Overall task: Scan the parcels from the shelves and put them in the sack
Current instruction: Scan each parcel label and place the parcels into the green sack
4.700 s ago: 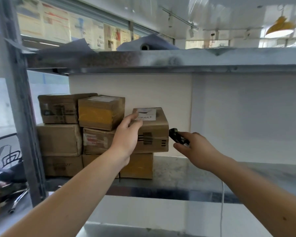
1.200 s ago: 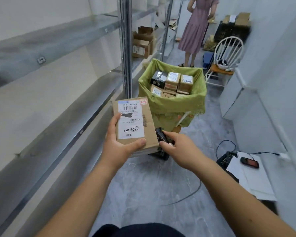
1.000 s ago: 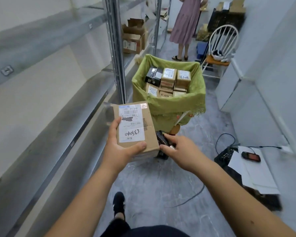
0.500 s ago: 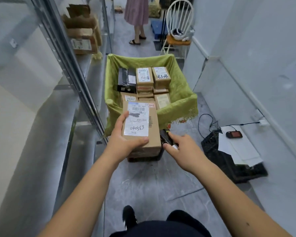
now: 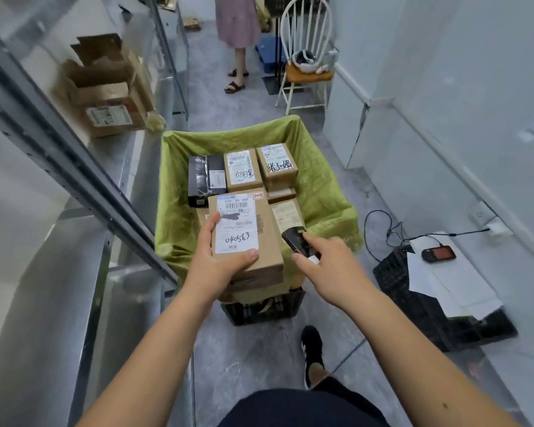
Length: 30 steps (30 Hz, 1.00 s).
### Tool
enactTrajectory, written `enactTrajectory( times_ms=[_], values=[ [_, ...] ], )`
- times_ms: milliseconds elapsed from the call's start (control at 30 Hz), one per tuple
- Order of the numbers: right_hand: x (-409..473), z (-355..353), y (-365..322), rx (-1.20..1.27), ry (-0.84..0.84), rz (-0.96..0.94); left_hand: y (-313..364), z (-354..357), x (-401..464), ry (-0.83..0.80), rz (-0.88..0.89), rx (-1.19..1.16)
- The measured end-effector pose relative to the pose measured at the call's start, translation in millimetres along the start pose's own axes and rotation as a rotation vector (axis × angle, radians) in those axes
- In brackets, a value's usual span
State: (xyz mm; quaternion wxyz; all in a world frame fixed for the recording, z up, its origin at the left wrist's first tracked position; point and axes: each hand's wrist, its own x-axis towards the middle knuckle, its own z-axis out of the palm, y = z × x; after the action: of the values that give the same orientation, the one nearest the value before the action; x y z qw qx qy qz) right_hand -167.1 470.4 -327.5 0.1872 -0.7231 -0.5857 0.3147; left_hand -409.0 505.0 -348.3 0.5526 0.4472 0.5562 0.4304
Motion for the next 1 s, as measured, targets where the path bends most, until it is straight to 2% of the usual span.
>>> enactTrajectory(
  times_ms=[233,500,767,1000],
  values=[
    [111,-52,25,-0.076,-0.008,-0.062,9,70,88,0.111,-0.022,0.021],
    [199,-103,47,-0.041,-0.063,-0.072,-1,140,156,0.178,-0.098,-0.031],
    [229,-117,70,-0.032,-0.148,-0.048,-35,165,174,0.086,-0.156,0.135],
    [235,-106,78,-0.026,-0.212,-0.053,-45,156,179,0.096,-0.158,0.330]
  ],
)
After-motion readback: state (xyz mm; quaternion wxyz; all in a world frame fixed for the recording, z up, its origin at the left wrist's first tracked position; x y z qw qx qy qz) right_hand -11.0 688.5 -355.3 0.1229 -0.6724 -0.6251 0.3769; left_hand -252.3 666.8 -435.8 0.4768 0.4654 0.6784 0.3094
